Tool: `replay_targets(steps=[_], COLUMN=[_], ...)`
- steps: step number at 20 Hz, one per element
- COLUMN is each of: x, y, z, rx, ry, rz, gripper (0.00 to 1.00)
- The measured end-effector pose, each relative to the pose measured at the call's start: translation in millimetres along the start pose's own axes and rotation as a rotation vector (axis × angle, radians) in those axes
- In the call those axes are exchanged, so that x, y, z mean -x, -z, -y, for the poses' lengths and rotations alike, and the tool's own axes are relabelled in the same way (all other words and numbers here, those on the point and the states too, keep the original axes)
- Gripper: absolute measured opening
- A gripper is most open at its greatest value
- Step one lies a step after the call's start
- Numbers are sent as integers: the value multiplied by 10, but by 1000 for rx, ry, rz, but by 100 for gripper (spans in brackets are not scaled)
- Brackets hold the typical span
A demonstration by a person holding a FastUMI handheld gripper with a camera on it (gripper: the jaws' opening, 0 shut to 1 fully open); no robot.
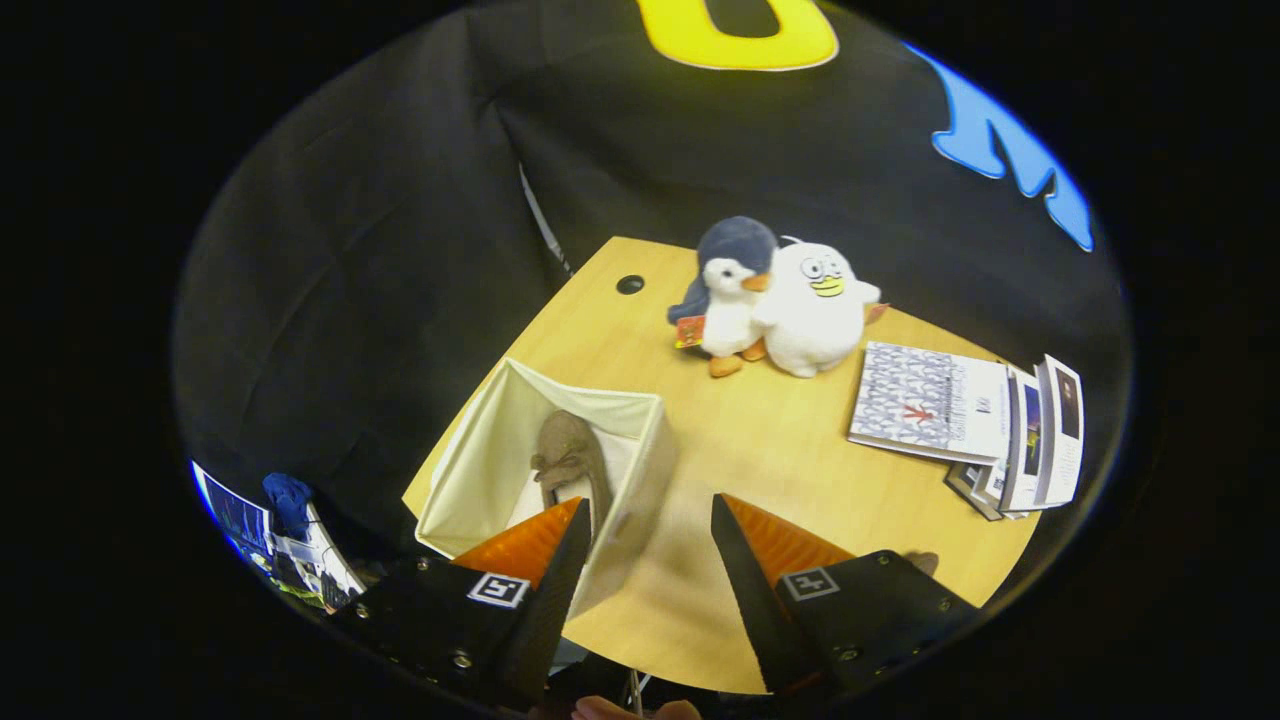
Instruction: Open the storage box then place both shoes into the box .Put the left shoe in first, then the right shoe, with the right side of both shoes facing outward in a uniform manner.
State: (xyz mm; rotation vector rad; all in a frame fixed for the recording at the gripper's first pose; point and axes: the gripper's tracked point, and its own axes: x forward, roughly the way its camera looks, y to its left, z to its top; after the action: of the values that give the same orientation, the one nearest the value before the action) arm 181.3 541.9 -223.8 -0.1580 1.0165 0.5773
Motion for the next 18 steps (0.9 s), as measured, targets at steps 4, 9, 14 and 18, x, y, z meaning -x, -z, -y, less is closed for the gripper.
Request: replay_targets(steps=[4, 9, 14, 18], x=[312, 571, 761, 797], y=[309, 636, 884, 1201], z=[586, 1202, 1707, 2048], rx=[-71, -178, -270, -355], ry=[53, 85, 126, 163], rz=[28, 60, 76, 39], gripper=[77, 77, 77, 77])
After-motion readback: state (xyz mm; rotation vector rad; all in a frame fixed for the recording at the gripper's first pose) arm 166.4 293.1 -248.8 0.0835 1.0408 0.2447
